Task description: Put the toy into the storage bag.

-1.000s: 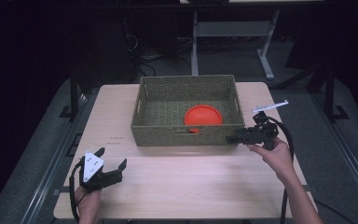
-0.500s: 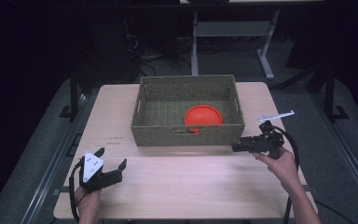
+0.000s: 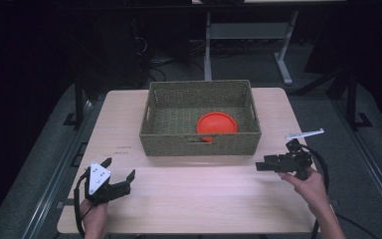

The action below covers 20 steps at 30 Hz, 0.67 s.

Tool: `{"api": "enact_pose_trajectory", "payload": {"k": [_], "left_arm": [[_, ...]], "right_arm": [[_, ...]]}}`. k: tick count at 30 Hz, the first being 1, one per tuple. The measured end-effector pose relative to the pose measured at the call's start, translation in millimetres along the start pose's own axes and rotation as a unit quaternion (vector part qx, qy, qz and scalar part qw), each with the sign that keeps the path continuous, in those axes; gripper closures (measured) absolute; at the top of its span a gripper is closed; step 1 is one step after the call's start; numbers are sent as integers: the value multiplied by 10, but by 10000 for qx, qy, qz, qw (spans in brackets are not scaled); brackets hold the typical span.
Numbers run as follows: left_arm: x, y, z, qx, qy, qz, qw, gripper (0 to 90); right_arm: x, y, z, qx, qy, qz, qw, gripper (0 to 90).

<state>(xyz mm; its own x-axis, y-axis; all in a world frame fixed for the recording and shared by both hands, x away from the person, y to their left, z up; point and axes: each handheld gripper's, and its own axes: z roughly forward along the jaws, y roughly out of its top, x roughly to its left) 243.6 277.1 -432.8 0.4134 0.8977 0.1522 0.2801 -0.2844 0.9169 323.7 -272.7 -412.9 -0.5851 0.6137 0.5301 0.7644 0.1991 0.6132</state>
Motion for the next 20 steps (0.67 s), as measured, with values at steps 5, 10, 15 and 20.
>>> {"api": "enact_pose_trajectory", "payload": {"k": [5,10,15,20], "left_arm": [[-6,-1,0,-9,2,0,10000,127],[-12,-2,5,-6,-12,-8,10000,127],[-18,4,8,30,-28,42,10000,127],[-18,3,10,18,-9,43,10000,127]], "right_arm": [[-13,-92,-12,27,-7,10,10000,265],[-25,-199,-21,65,-19,40,10000,265],[-27,-319,-6,116,27,39,9999,264],[20,-443,-25,-27,130,-38,9999,250]]}}
